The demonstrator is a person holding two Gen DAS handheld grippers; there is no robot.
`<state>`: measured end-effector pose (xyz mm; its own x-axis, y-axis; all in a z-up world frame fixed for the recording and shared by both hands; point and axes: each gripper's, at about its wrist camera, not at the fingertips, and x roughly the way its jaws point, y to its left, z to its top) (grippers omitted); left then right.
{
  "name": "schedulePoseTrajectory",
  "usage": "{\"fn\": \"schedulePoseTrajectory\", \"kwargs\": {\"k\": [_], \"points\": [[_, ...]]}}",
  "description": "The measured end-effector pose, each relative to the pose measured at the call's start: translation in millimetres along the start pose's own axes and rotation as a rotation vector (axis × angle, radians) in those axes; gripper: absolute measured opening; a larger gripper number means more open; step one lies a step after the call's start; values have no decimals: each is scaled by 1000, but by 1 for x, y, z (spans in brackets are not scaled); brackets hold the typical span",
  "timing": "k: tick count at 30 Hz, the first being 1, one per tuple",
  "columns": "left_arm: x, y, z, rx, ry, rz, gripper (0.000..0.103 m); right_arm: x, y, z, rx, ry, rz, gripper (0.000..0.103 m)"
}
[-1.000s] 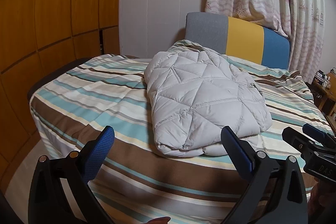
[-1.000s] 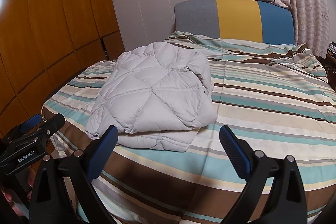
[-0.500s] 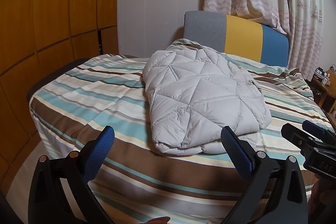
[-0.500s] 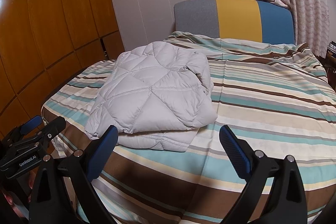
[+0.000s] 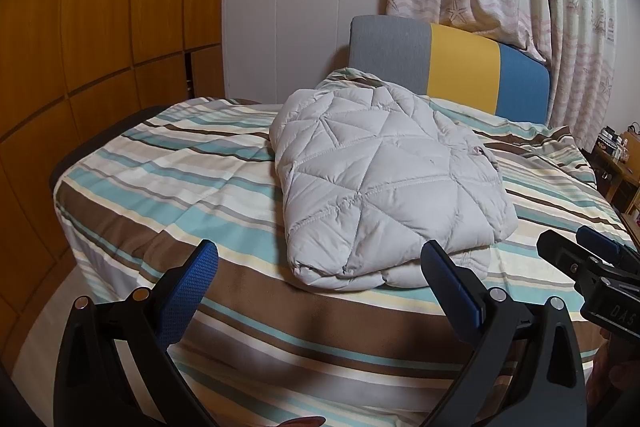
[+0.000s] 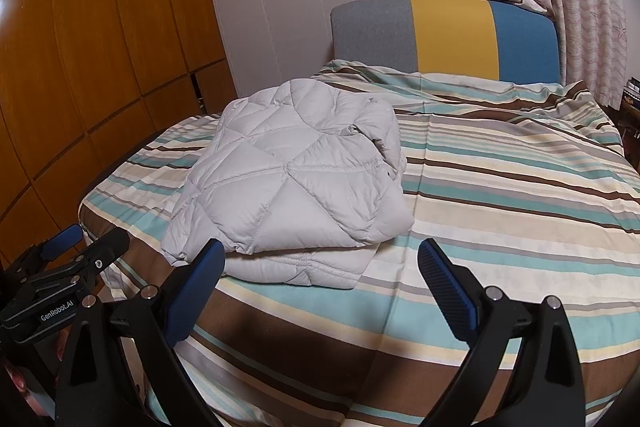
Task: Fold large clothes
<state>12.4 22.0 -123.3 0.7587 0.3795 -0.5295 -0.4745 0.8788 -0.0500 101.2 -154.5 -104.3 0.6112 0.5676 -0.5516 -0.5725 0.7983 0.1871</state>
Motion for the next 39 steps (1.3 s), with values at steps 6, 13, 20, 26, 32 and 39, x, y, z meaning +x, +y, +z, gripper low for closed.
{"fn": "schedulePoseTrajectory", "kwargs": {"k": [6,13,20,26,32,39], "points": [[0,2,0,-6,-6,-21,100,1,0,0,2,6,1,97],[0,-1,-3,-7,-7,-10,100,2,-1,-2,4,11,2,97],[1,-3,-5,-9,8,-5,100,7,-1,-3,8,24,5,97],[6,-7,-7,3,30,2,100,14,-4,-5,17,43,4,97],[25,-7,-10,-20,103,-3,100,26,-7,-5,29,73,3,97],[53,3,-5,-26,163,8,100,36,-32,4,89,65,-39,101]]}}
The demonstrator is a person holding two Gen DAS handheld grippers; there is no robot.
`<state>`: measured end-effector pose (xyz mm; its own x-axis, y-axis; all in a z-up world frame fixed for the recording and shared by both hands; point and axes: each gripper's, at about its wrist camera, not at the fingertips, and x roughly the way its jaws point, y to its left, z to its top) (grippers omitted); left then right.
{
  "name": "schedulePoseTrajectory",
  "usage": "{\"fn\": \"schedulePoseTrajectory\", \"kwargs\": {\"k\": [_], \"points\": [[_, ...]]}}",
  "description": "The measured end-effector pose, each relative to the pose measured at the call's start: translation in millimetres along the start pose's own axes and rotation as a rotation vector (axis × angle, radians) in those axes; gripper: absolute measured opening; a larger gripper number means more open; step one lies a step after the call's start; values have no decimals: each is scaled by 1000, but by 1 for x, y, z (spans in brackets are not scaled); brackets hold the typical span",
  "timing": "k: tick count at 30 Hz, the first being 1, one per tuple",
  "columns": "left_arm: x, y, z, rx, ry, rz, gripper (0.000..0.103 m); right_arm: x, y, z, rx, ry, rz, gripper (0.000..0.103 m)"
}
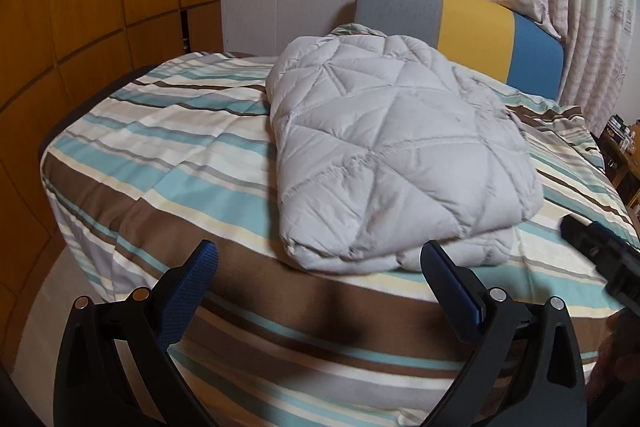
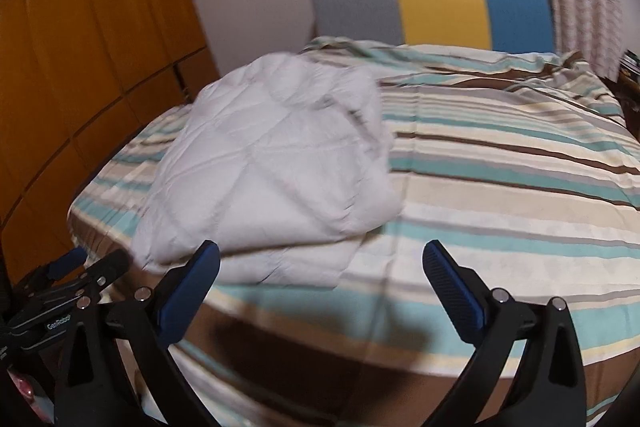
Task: Fold large clothes
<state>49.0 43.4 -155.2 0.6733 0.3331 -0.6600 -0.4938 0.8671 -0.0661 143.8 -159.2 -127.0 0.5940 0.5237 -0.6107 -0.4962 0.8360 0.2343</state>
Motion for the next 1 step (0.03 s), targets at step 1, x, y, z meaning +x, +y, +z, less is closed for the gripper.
{"fn": "schedulePoseTrajectory", "kwargs": {"k": [1], "points": [[4,3,4,-1,4,8,100,2,-8,3,14,-2,-14,101]]}}
